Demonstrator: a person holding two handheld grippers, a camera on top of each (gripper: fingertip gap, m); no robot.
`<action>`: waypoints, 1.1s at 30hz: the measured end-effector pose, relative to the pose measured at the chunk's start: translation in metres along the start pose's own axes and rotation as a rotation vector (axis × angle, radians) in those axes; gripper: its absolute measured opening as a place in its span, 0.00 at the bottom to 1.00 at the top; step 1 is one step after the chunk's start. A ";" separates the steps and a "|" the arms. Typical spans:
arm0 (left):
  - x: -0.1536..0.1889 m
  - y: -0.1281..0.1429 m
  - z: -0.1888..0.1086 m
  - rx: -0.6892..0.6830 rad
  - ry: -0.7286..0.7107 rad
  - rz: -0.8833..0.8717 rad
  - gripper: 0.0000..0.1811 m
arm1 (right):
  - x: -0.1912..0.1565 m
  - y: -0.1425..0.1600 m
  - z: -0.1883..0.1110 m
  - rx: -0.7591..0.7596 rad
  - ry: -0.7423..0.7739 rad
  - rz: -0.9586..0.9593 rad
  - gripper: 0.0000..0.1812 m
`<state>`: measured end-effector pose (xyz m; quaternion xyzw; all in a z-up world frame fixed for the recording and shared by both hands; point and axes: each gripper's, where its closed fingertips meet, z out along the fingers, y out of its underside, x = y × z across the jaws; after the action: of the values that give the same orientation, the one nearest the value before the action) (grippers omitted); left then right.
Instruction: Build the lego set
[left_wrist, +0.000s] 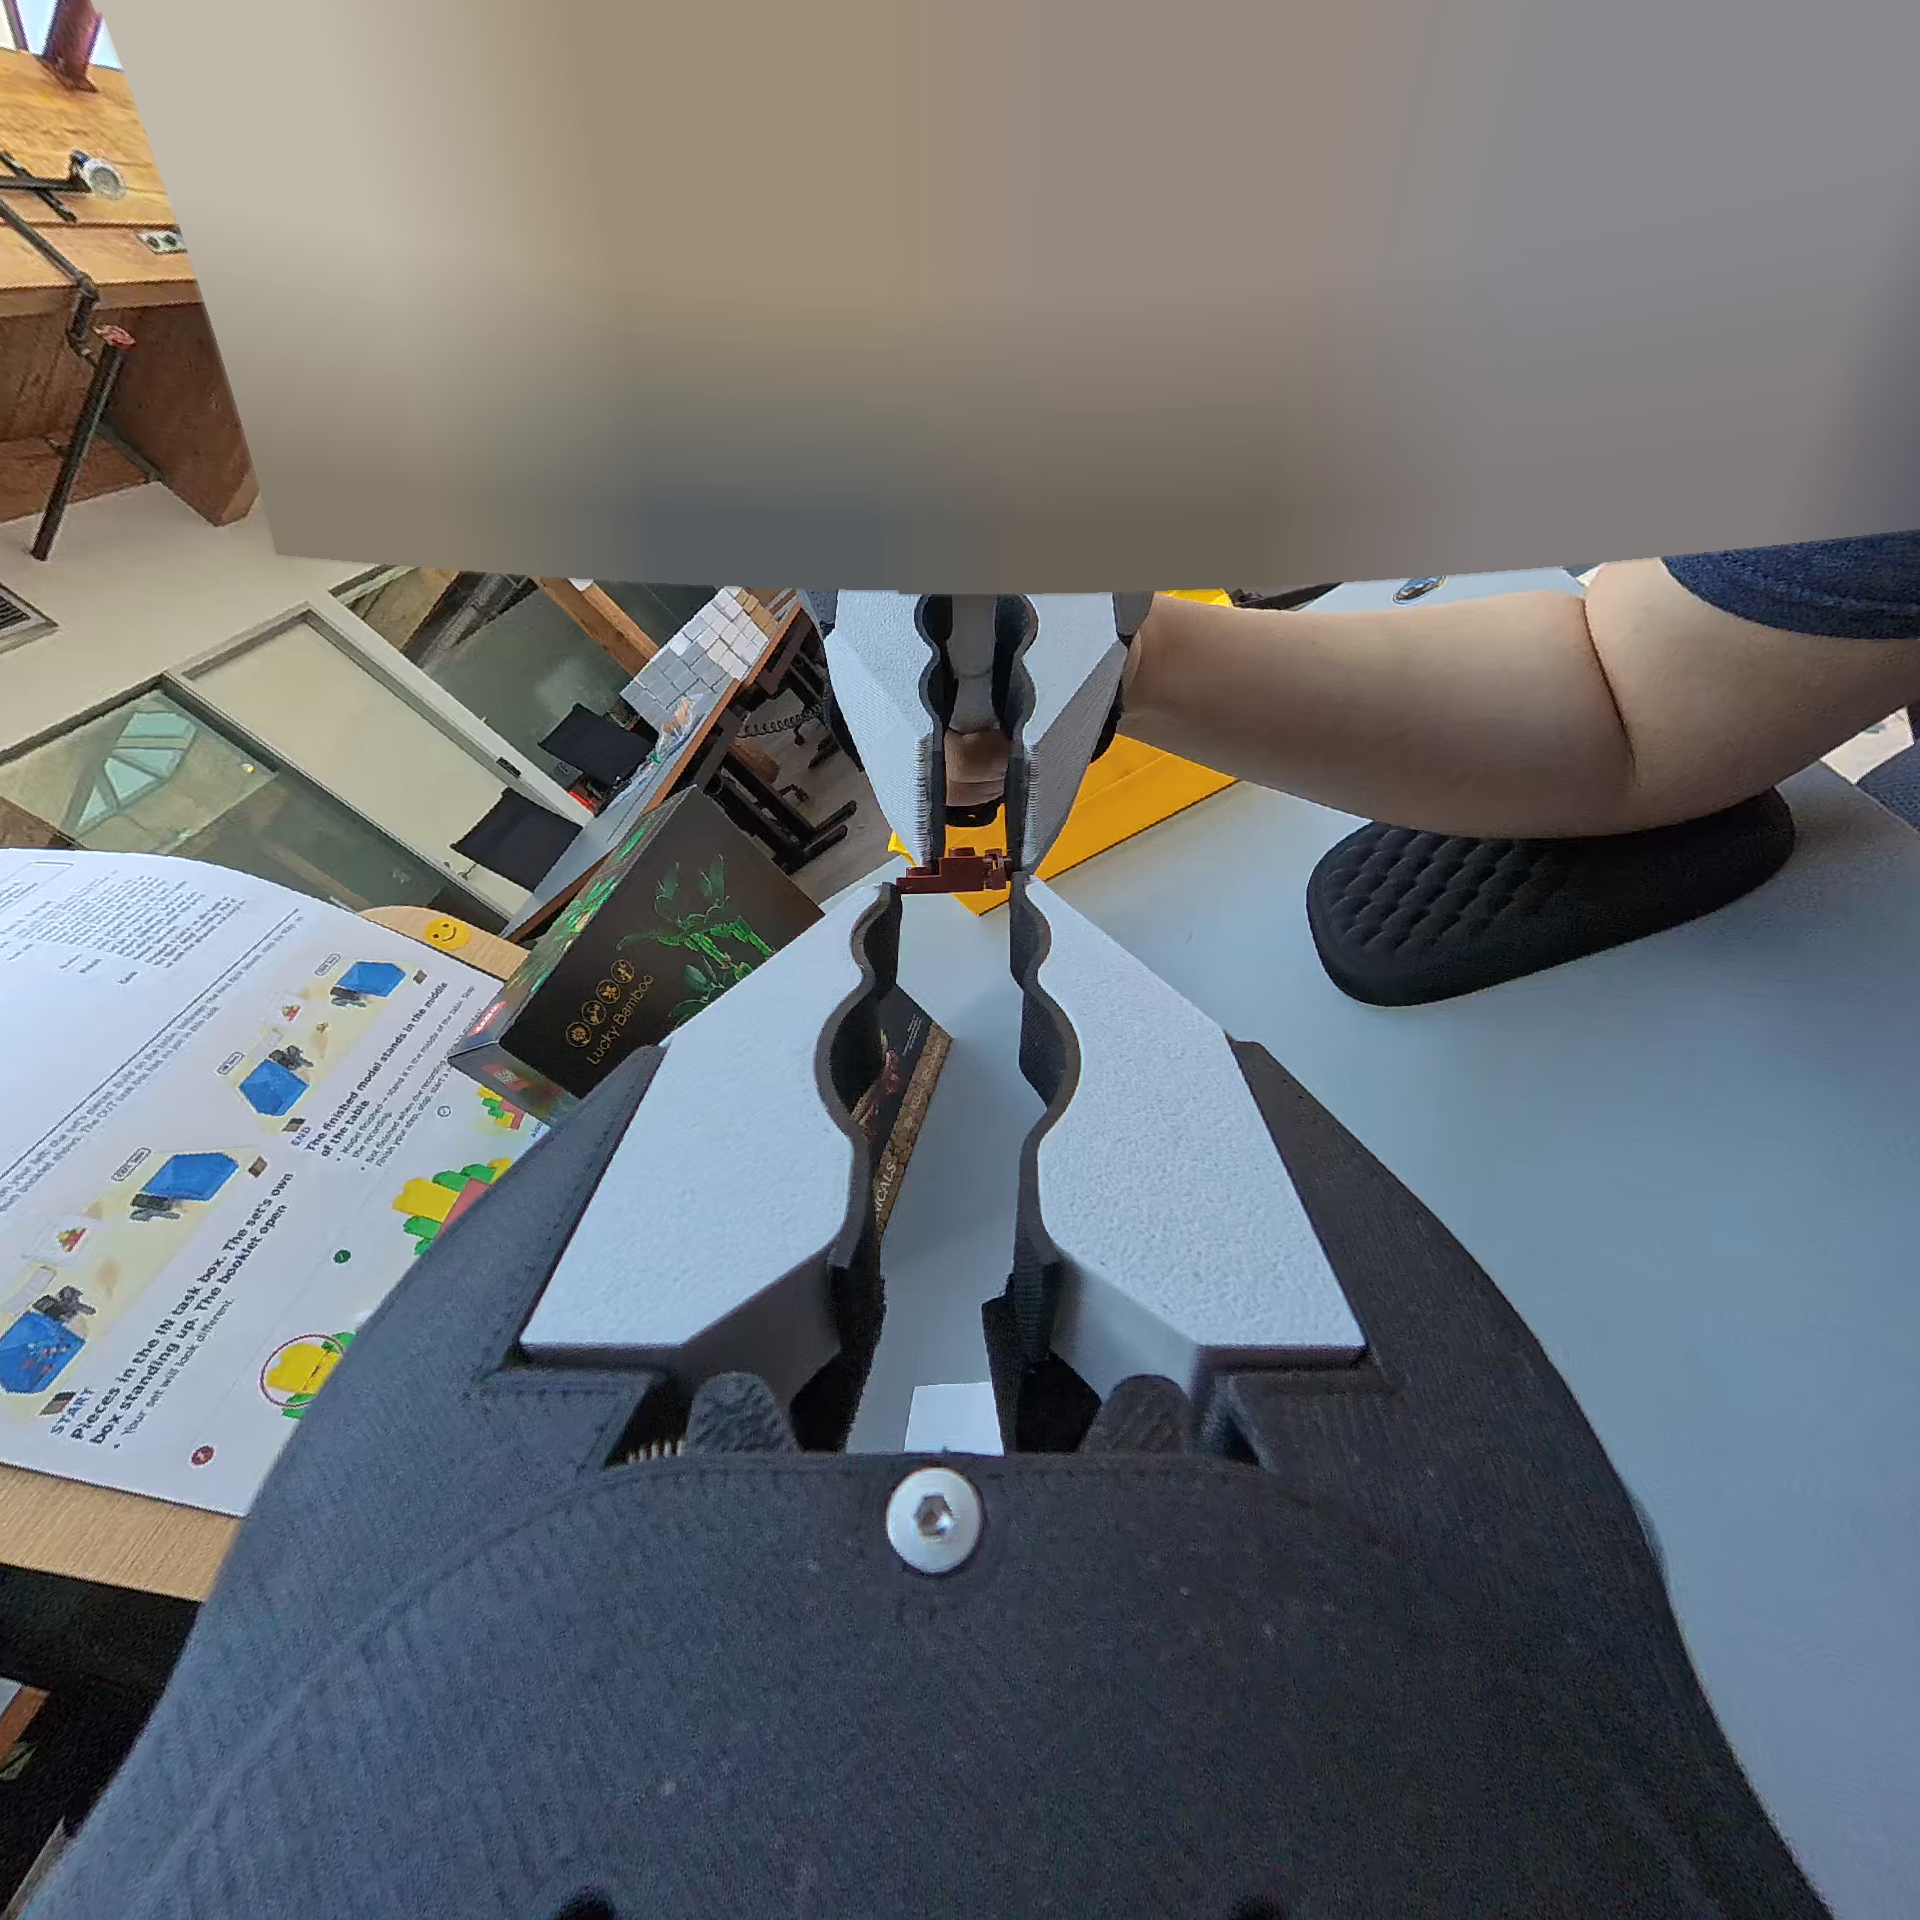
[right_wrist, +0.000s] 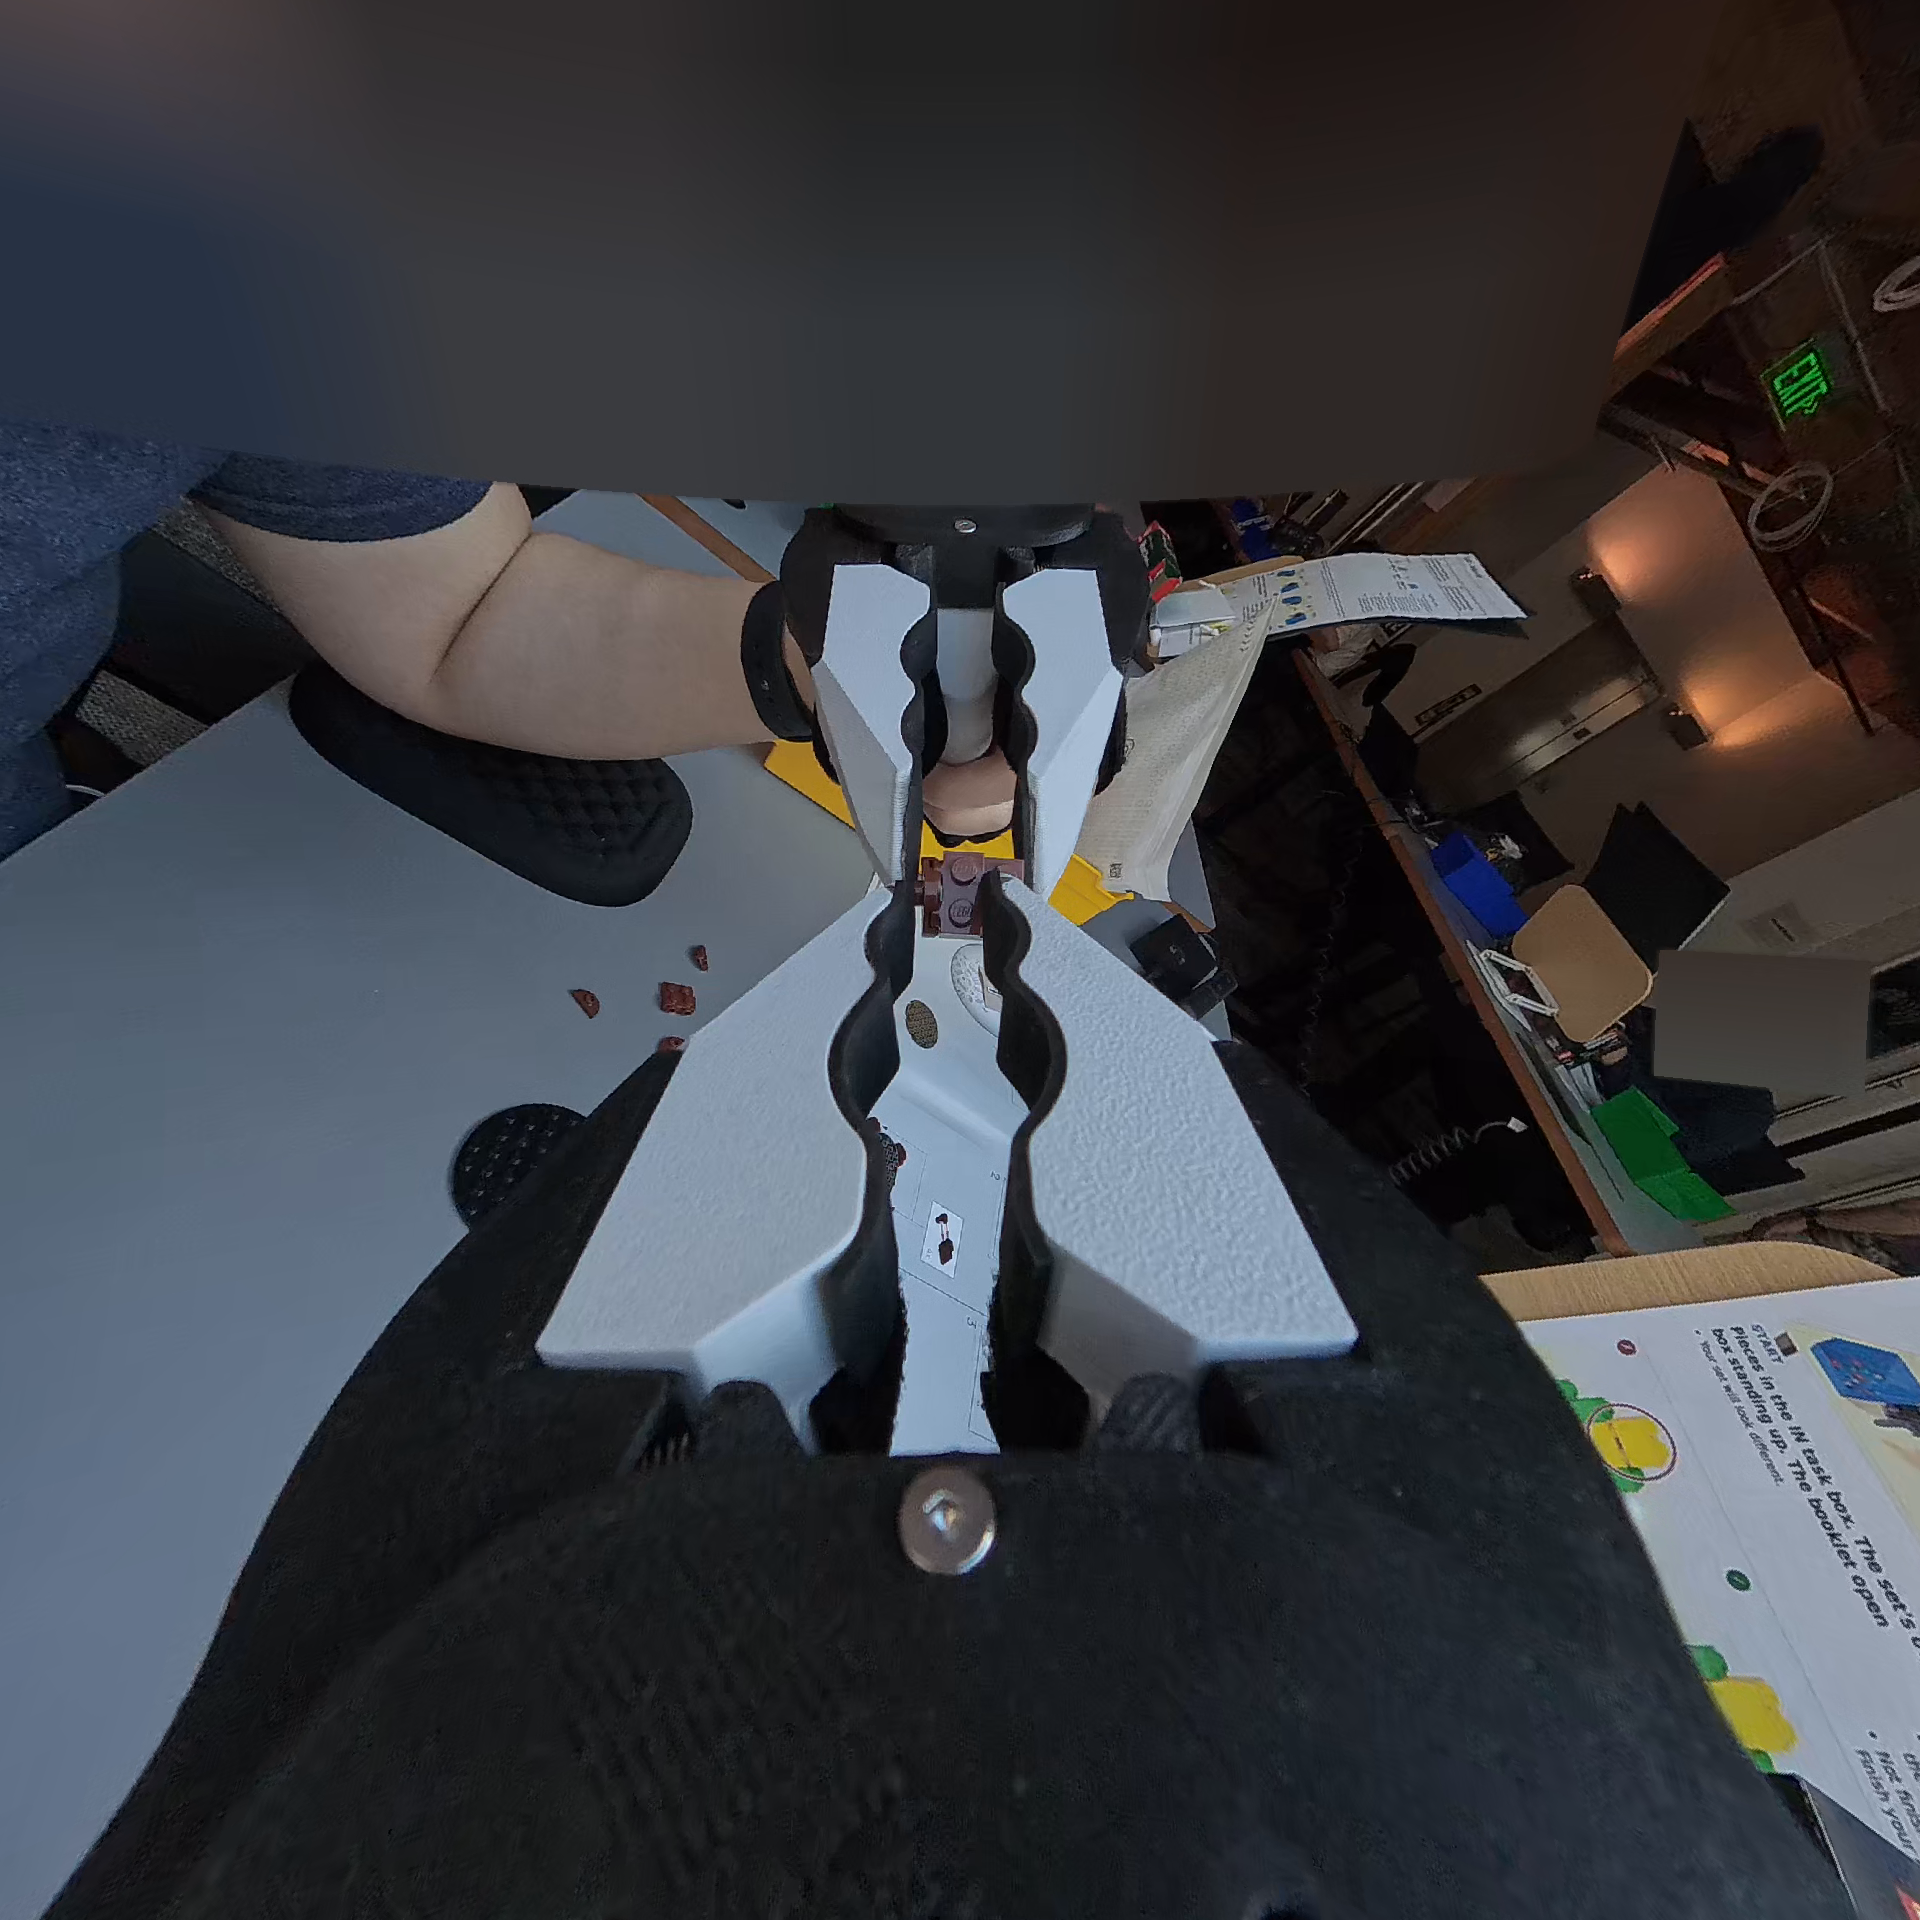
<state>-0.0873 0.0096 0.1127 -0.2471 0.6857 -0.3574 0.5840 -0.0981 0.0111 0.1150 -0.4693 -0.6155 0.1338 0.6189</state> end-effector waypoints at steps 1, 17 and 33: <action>0.000 0.000 0.000 0.001 -0.003 0.006 0.10 | 0.000 0.000 0.000 -0.001 0.001 0.000 0.07; 0.000 0.009 0.004 -0.055 -0.005 0.029 0.09 | 0.000 0.009 -0.001 -0.061 0.006 -0.015 0.07; -0.011 -0.017 -0.015 0.222 -0.030 0.009 0.09 | 0.017 -0.015 -0.012 0.073 0.075 0.105 0.19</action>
<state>-0.1007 0.0102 0.1336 -0.1833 0.6342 -0.4246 0.6196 -0.0896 0.0111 0.1396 -0.4827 -0.5612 0.1705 0.6504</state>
